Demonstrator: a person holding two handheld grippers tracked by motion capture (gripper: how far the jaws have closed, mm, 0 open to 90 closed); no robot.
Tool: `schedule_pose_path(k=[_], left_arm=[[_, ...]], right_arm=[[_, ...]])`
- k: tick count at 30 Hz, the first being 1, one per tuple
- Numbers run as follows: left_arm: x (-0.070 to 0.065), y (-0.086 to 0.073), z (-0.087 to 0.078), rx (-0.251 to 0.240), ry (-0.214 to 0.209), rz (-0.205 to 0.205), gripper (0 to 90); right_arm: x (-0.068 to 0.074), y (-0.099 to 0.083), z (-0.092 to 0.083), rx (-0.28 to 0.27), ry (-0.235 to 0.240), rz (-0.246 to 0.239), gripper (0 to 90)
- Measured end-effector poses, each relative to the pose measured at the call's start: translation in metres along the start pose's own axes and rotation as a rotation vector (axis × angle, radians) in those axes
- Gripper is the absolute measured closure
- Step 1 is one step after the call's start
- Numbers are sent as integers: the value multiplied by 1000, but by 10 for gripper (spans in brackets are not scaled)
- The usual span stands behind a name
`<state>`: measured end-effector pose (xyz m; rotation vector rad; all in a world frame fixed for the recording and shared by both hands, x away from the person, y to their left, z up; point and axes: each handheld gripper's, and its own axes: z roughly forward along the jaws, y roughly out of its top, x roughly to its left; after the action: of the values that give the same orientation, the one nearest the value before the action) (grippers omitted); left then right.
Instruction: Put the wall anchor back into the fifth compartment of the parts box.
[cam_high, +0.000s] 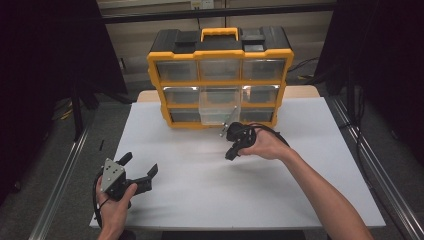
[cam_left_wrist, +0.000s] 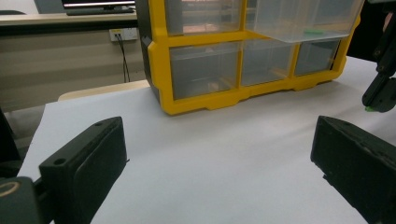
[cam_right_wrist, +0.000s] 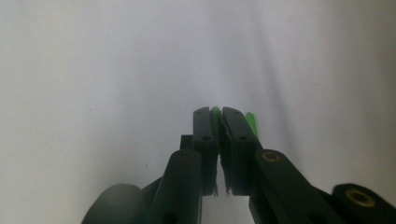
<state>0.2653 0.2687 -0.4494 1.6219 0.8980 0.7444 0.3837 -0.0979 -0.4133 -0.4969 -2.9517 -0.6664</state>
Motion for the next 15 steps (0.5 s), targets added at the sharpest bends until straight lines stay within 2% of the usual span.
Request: schedule_pose_path(k=[5,6,8,10,11,12,15], left_arm=[[1,0,-1,-2,5,2,36],[1,0,-2,-3,6,2,36],[0,0,-2,-3,1,-15,36],[0,-1,-3,5,10,-5,37],[0,-1,-3,6,10,-6,36],[0,-1,-3,5,12,-6,36],[0,-1,-3,5,14,-6,37]], right_arm=[[2,3,-8,-27,-3,-20,852],[3,3,-11,-26,-4,-10,852],[3,3,-15,-44,-7,-22,852],[4,3,-21,-65,-13,-22,852],[4,3,-24,-79,-13,-39,852],[6,3,-27,-78,-15,-29,852],[8,4,-34,-89,-21,-40,852]])
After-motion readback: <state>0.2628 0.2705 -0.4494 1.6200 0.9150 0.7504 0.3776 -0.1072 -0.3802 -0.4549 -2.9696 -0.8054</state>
